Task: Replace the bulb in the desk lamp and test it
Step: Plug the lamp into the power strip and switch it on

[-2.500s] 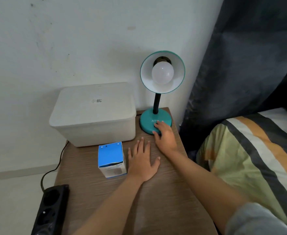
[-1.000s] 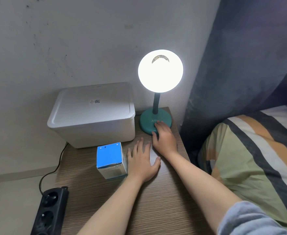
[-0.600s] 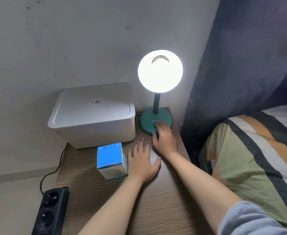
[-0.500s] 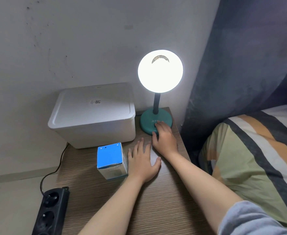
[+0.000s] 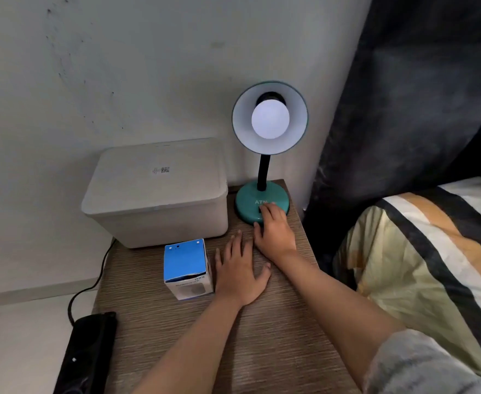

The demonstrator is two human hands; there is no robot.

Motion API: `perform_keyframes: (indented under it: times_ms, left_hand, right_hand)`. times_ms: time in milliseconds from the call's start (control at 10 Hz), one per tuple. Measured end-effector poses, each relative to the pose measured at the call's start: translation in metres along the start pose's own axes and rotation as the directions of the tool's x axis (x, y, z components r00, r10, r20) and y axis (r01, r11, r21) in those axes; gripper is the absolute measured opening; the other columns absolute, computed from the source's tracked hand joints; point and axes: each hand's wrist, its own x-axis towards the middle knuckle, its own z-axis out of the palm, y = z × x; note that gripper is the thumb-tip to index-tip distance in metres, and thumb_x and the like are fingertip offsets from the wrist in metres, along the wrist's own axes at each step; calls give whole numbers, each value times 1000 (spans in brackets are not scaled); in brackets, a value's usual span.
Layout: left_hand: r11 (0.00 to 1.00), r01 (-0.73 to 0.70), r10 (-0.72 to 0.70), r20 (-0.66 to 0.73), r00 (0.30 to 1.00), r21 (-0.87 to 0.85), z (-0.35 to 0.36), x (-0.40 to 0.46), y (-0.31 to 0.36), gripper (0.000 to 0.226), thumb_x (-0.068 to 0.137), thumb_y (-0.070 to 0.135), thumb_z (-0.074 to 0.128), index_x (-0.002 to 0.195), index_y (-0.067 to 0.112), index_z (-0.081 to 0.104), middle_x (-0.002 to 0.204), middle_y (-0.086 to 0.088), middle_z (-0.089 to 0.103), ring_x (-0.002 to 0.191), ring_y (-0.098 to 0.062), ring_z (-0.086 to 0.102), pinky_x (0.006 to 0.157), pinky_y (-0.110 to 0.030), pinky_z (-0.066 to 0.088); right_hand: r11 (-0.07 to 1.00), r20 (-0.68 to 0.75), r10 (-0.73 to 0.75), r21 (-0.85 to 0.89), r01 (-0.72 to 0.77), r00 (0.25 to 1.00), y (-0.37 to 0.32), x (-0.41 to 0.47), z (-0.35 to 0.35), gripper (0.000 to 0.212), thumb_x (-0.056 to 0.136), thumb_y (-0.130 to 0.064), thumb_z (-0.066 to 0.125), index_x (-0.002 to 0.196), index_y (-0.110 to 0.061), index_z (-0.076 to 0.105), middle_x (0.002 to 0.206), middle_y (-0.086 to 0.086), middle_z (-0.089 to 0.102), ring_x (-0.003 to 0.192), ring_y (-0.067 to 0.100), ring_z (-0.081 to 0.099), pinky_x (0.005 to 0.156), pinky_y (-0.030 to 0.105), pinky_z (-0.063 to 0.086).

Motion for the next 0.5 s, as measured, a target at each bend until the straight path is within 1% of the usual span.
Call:
perform_keyframes:
  times_ms: [100,200,300,400,500]
  left_hand:
    - [1000,1,-1,-7,1000,-6,2,0,0,68,77,60,36,135,24,29,155,-3,17,142,-23,14,115,-52,11]
    - [1000,1,-1,-19,1000,-3,1,-2,0,69,78,59,38,138,26,26,155,-2,16,142,-22,13,115,-51,9]
    - [1000,7,-7,0,1000,7,0,-2,-1,70,79,59,39,139,26,25,156,-1,14,142,-21,12,115,-50,8]
    - [999,-24,23,34,999,46,-2,-5,-1,71,79,56,33,141,24,24,157,-5,12,144,-22,10,115,-50,7]
    - [995,-27,24,37,999,94,-2,-7,0,58,78,53,37,125,22,53,142,-14,44,132,-28,41,104,-54,34]
  right_hand:
    - [999,51,34,-17,-33,998,2,1,0,49,88,-18,51,133,-3,40,139,15,41,134,29,31,109,45,36]
    - [998,30,47,28,-48,998,2,-4,0,54,91,-16,48,141,-7,30,149,11,32,140,24,24,114,35,27]
    - [979,-53,168,128,-161,984,-6,-23,-12,54,93,-17,47,143,-8,27,152,10,27,142,21,22,115,30,19]
    - [965,-58,142,228,-125,988,-2,-83,-31,48,93,-19,48,139,-16,35,148,-2,31,138,11,27,116,36,26]
    - [963,-23,-24,267,29,999,-36,-133,-31,42,98,-25,35,140,-31,31,135,-4,42,128,3,33,117,28,18]
